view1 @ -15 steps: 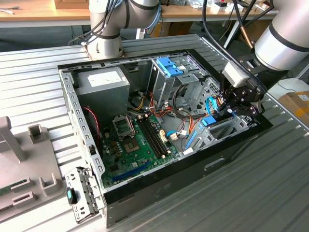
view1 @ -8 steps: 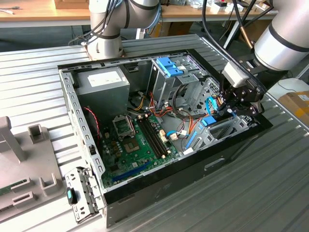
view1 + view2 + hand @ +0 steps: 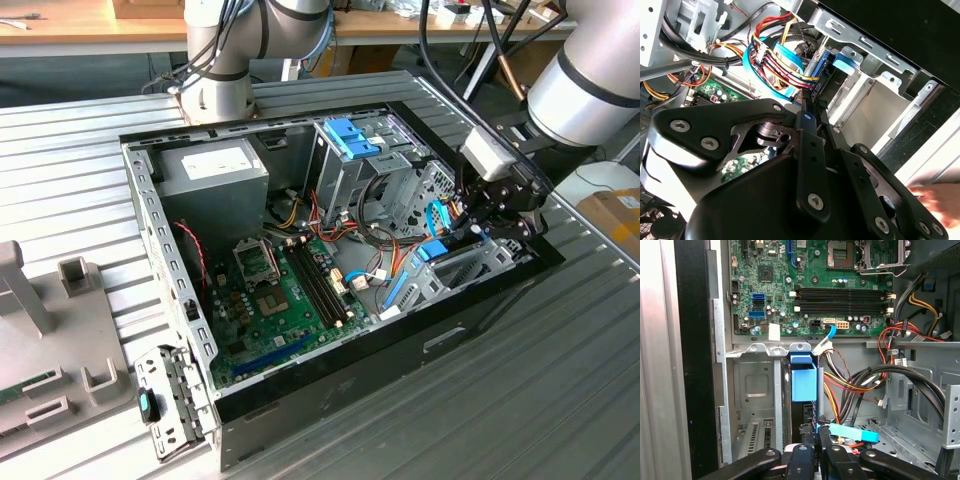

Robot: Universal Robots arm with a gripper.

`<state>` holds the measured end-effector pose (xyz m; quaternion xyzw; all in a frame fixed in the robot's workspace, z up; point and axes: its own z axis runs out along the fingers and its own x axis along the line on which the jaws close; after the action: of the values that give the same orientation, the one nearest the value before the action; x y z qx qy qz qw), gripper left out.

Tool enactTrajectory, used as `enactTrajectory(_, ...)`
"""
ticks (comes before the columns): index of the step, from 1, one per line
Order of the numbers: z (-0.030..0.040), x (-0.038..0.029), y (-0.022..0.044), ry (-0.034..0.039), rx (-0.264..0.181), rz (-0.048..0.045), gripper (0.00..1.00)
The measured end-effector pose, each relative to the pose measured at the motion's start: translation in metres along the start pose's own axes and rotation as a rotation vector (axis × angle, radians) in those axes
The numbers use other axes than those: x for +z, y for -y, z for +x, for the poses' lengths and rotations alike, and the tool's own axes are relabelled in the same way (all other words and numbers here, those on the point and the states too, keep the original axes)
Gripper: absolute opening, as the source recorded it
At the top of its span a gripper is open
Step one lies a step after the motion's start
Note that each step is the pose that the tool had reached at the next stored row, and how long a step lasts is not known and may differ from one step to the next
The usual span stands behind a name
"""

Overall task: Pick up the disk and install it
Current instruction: 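Insert the first disk wire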

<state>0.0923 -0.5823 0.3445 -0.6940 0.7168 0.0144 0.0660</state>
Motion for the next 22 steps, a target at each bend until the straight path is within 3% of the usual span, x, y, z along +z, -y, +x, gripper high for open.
enactTrajectory(17,0.003,0.0053,0.0009,0.0001,0.0,0.0,0.16)
enactTrajectory(19,0.0031,0.0063,0.0008,0.0019,0.0,0.0001,0.24)
enactTrajectory(21,0.0026,0.0018,0.0011,0.0001,0.0,0.0,0.24)
enactTrajectory(22,0.0015,-0.0074,0.0018,0.0002,0.0,0.0,0.24)
